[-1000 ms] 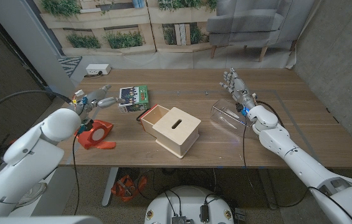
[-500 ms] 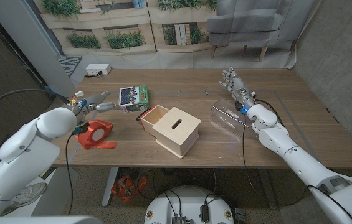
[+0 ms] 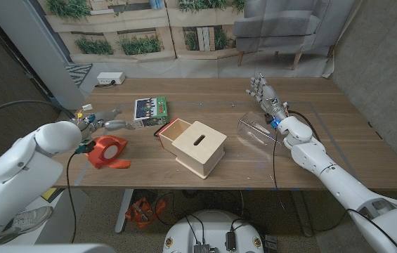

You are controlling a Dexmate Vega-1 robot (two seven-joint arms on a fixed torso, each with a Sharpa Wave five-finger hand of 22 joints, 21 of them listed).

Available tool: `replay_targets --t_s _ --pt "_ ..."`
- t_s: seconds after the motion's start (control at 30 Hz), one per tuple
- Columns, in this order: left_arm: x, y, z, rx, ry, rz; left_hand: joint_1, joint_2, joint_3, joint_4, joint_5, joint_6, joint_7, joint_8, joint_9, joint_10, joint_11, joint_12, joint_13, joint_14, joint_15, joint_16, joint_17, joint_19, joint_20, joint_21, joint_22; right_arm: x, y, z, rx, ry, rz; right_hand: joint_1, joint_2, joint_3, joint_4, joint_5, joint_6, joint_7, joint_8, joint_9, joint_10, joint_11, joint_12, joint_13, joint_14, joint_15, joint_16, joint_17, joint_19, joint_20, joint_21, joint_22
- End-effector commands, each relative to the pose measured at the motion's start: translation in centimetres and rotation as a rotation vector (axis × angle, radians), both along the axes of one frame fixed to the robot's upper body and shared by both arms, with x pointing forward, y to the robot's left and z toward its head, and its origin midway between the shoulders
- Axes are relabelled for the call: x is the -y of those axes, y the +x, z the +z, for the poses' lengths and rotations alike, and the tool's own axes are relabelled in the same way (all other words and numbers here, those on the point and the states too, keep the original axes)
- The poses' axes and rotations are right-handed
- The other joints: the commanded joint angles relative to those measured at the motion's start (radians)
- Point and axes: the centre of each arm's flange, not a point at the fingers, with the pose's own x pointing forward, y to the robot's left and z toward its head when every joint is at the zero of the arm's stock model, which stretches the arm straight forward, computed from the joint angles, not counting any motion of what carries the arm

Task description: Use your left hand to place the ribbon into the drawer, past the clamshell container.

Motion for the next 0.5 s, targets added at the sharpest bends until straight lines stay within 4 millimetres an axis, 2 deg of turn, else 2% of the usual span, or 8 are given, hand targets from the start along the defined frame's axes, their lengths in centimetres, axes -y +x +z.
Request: replay_targets --t_s 0.03,0.23,0.27,0.5 --pt "-1.0 -0.9 -0.6 -0.038 -0.030 0.033 0.010 0.000 -0.009 0.002 0.004 -0.152 0.046 -0.005 0.002 -0.132 0.012 0.000 0.003 -0.084 0.007 0.002 0.005 -0.010 0.001 -0.004 0.006 -0.1 -0.1 0.0 0.003 -0.003 -0.002 -0.005 0.001 0.008 0.000 0.002 0.010 0.002 0.003 0.005 0.008 0.003 0.004 0.005 0.007 -0.001 -0.003 0.000 0.005 -0.001 -0.001 0.002" --pt "-2.0 -1.1 -1.2 -0.058 -0.064 0.063 0.010 -0.001 -0.018 0.008 0.004 -0.161 0.059 -0.005 0.003 -0.130 0.014 0.004 0.006 -0.085 0.007 0.005 0.007 -0.010 0.002 -0.005 0.007 -0.1 -0.2 -0.1 -0.002 0.004 -0.005 -0.006 0.001 0.009 0.000 0.002 0.010 0.001 0.003 0.005 0.009 0.003 0.004 0.005 0.008 -0.001 -0.003 0.000 0.005 -0.001 -0.001 0.002" --pt "-2.1 -1.1 -1.3 -0.059 -0.068 0.067 0.007 -0.010 -0.039 0.014 0.003 -0.135 0.057 0.009 0.003 -0.101 0.015 0.020 0.009 -0.059 0.006 0.019 0.009 0.011 0.002 0.000 0.011 -0.1 -0.3 -0.1 0.001 -0.002 -0.006 -0.006 0.001 0.009 0.000 0.002 0.010 0.002 0.003 0.005 0.009 0.002 0.004 0.005 0.008 -0.001 -0.003 0.000 0.005 -0.001 -0.001 0.002" --pt "-2.7 -1.2 -1.8 -0.067 -0.093 0.074 0.005 -0.011 -0.056 0.021 0.003 -0.141 0.065 0.008 0.002 -0.092 0.015 0.026 0.011 -0.035 0.007 0.027 0.010 0.026 0.003 0.002 0.013 -0.2 -0.4 -0.2 -0.003 -0.002 -0.009 -0.006 0.001 0.011 -0.001 0.002 0.010 0.002 0.003 0.005 0.008 0.001 0.004 0.005 0.008 -0.002 -0.003 0.000 0.006 -0.002 -0.001 0.002"
